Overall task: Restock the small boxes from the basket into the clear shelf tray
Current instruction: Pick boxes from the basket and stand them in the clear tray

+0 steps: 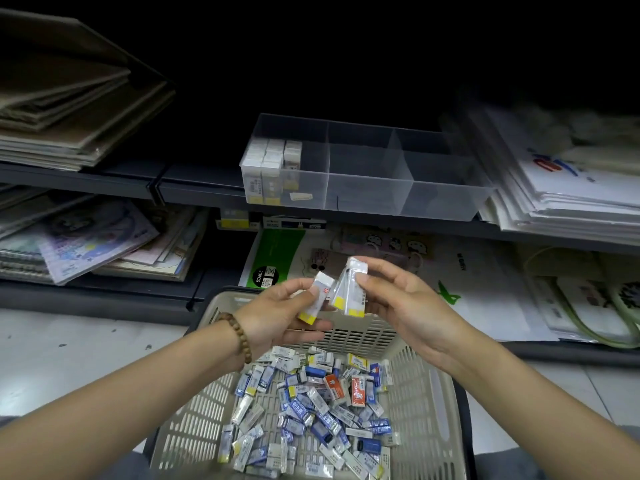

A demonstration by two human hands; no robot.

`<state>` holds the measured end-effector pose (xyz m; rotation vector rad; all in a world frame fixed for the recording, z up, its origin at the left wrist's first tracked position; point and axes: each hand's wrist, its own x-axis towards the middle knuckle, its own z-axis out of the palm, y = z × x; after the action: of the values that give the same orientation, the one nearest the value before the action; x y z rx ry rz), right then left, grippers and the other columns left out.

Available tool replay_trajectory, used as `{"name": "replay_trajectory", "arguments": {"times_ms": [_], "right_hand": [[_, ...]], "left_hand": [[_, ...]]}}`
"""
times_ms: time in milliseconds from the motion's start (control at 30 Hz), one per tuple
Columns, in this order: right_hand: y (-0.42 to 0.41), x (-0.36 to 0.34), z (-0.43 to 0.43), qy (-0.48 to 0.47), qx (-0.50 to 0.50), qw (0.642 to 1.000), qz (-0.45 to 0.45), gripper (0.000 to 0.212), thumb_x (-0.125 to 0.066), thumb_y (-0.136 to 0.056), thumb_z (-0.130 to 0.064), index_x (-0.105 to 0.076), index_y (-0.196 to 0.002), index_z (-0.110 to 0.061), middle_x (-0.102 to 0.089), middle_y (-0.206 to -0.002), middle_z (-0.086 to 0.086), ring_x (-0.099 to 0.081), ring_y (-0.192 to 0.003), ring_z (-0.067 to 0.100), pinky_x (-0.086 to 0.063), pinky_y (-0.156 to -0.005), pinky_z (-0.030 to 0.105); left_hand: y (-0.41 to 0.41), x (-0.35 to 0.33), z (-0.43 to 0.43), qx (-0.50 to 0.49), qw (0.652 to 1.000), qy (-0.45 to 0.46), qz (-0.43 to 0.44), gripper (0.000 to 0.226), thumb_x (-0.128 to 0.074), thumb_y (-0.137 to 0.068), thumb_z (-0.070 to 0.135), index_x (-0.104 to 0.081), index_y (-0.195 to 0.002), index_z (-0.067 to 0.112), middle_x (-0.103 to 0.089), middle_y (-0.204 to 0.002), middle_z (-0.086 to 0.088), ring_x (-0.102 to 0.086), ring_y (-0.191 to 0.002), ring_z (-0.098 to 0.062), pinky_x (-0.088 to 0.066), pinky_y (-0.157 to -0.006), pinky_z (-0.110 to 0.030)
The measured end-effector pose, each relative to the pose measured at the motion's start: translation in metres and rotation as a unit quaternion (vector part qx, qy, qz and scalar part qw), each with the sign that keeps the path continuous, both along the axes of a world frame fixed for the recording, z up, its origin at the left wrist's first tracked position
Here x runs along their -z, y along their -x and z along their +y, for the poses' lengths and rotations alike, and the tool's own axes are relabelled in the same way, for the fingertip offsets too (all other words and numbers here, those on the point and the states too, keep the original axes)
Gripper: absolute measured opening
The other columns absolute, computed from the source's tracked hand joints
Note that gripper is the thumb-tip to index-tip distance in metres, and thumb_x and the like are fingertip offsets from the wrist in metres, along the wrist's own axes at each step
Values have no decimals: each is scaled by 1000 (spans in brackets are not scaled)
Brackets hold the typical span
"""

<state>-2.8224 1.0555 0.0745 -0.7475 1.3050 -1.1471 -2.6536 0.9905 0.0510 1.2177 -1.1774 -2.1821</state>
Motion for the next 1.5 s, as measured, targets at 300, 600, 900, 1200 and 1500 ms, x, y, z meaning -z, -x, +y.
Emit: {"name": "replay_trajectory", "arguments": {"times_ms": [300,600,900,1200,1500], "right_hand": [[-13,8,2,20,33,999,18,16,-60,-89,-12,-67,-103,-15,-65,-111,22,-68,-80,13,-55,-69,19],[-2,-3,-1,14,3,999,31,35,-66,-84,-10,-62,-118,-12,-69,-98,10,-69,-73,10,-54,-62,17],[-4,-45,-31,77,-40,996,31,33,-61,-88,-12,-59,-120,-8,-70,-111,9,-69,-95,16,-56,-75,19],[-2,-107,-101,140,-68,975,159,27,-53,-94,-20,-64,-114,-5,-73,-100,5,-69,-89,10,-53,-72,14],[-7,-111,-160,86,-104,910,392,40,-61,-90,-15,-53,-123,7,-66,-107,24,-67,-96,31,-54,-90,39]], "left_hand": [[6,-4,9,98,989,113,16,42,-62,-82,21,-45,-120,13,-72,-96,4,-71,-82,-17,-57,-64,-23],[-5,-9,-9,110,952,280,-57,35,-70,-79,20,-58,-111,21,-60,-112,-2,-64,-100,-18,-53,-90,-32],[-11,-45,-38,-5,931,362,36,66,-76,-61,31,-49,-121,34,-67,-103,2,-70,-87,-11,-52,-70,-17],[-33,-68,-87,-157,849,504,-32,53,-54,-77,59,-47,-123,34,-56,-109,10,-55,-96,-1,-47,-79,-15],[-27,-42,-117,-137,923,356,-56,51,-40,-91,49,-37,-138,28,-42,-124,17,-39,-116,-1,-30,-93,-20]]}}
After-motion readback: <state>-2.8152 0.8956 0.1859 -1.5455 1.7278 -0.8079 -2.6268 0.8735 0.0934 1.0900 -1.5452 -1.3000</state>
